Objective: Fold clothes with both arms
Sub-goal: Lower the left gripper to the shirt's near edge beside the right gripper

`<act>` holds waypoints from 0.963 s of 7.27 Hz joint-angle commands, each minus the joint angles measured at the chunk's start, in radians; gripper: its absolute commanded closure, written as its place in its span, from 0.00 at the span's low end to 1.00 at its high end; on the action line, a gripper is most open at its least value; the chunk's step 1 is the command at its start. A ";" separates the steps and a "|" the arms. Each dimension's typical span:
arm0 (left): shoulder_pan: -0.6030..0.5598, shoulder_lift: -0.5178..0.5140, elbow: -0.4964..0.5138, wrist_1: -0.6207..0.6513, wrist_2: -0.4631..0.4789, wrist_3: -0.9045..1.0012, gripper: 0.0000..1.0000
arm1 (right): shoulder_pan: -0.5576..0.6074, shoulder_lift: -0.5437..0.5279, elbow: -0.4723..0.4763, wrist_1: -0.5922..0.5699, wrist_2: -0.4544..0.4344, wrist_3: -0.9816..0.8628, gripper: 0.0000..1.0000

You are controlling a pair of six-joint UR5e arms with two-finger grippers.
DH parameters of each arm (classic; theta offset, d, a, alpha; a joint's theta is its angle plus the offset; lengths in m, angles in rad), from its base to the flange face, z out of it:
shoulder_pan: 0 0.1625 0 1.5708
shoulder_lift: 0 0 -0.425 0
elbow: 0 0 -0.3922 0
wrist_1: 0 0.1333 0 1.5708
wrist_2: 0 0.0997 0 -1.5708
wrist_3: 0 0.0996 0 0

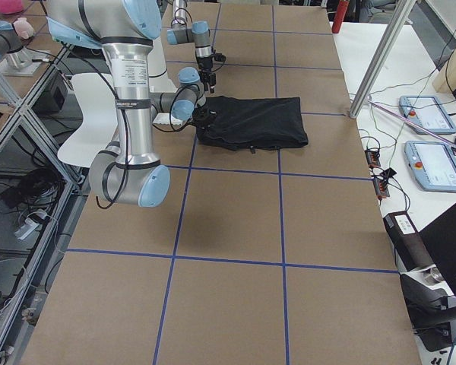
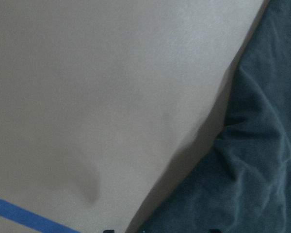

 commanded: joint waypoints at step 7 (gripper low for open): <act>0.027 -0.046 0.064 -0.001 0.003 -0.031 0.49 | 0.001 0.002 0.000 -0.003 0.002 0.000 1.00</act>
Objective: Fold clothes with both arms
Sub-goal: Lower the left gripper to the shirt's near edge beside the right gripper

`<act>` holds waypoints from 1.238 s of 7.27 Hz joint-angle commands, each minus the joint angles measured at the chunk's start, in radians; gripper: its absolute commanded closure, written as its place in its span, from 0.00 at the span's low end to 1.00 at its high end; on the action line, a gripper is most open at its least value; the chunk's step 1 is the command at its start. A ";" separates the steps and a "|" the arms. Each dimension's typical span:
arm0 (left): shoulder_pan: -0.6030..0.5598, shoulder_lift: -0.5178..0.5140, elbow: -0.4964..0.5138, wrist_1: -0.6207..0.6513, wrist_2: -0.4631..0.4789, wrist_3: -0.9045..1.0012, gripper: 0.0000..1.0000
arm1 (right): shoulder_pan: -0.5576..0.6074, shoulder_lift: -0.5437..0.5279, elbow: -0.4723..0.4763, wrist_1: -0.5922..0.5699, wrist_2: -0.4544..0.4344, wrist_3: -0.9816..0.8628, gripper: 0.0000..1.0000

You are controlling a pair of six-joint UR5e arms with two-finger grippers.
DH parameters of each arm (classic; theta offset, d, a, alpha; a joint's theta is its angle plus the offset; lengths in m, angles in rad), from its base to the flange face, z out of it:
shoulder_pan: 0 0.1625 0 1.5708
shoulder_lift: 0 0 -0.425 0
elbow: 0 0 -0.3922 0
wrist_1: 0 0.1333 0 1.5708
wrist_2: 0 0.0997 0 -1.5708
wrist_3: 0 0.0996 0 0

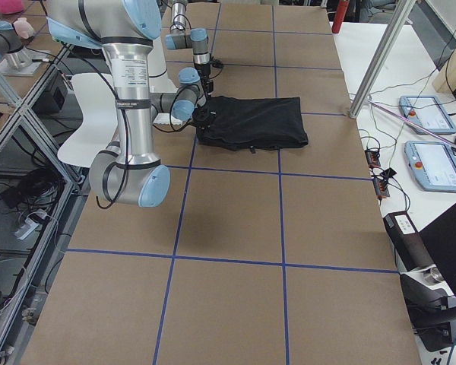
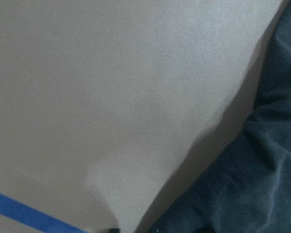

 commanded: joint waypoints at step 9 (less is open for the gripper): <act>0.001 -0.009 -0.297 0.191 -0.003 -0.029 1.00 | 0.037 -0.049 0.111 -0.006 0.055 0.000 1.00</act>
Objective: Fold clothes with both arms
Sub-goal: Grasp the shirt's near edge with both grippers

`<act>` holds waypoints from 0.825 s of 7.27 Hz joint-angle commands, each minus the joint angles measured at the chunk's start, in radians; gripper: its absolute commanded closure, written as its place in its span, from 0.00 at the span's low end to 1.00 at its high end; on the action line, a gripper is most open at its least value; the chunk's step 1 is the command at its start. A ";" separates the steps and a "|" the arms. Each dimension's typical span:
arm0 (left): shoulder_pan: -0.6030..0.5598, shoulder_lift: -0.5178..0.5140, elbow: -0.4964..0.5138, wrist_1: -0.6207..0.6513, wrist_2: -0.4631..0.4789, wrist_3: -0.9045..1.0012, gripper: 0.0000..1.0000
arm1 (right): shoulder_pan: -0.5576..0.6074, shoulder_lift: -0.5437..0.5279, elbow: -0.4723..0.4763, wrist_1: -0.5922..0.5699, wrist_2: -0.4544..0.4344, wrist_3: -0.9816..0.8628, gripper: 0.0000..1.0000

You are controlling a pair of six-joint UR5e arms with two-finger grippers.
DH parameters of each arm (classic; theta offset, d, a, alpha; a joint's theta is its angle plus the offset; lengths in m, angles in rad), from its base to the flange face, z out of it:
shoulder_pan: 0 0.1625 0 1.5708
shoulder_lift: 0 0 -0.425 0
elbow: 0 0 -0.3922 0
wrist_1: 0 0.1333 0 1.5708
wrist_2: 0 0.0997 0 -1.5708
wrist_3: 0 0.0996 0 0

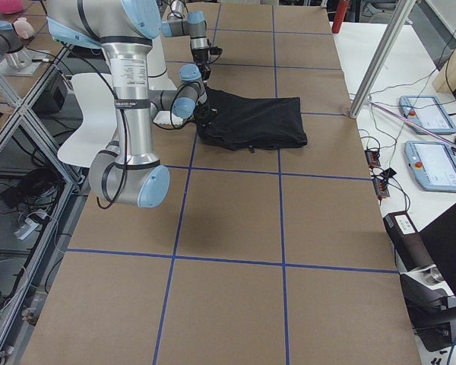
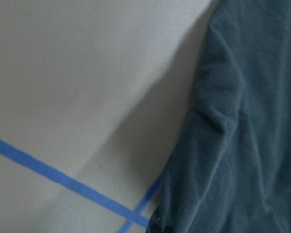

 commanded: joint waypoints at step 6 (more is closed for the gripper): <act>-0.330 -0.161 0.071 0.095 -0.118 0.089 1.00 | 0.389 0.195 -0.151 -0.004 0.356 -0.095 1.00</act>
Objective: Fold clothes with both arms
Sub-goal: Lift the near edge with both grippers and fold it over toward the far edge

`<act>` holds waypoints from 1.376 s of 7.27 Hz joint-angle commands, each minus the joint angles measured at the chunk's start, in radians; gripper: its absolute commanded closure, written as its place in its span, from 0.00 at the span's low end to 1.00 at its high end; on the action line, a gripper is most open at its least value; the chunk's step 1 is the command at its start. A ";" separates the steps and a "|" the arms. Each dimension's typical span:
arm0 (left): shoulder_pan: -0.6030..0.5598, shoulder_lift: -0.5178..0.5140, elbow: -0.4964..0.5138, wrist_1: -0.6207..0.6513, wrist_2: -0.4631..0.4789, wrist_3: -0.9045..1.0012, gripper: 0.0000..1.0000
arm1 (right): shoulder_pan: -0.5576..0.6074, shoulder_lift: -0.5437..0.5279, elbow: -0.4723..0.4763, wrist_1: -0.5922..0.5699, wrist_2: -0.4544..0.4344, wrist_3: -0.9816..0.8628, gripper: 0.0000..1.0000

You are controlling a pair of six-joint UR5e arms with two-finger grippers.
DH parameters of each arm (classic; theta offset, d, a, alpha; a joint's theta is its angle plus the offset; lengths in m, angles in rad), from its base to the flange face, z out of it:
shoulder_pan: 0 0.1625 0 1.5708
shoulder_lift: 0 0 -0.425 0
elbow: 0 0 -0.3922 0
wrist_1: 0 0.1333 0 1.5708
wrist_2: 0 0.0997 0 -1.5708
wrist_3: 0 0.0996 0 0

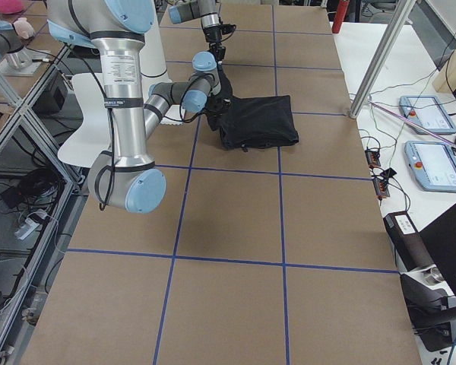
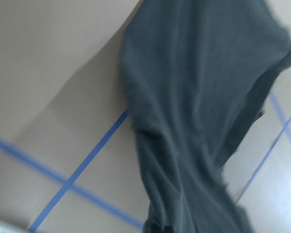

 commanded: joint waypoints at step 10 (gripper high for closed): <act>-0.435 -0.335 0.795 -0.296 -0.153 0.366 0.01 | 0.371 0.804 -1.131 0.088 0.171 -0.489 0.00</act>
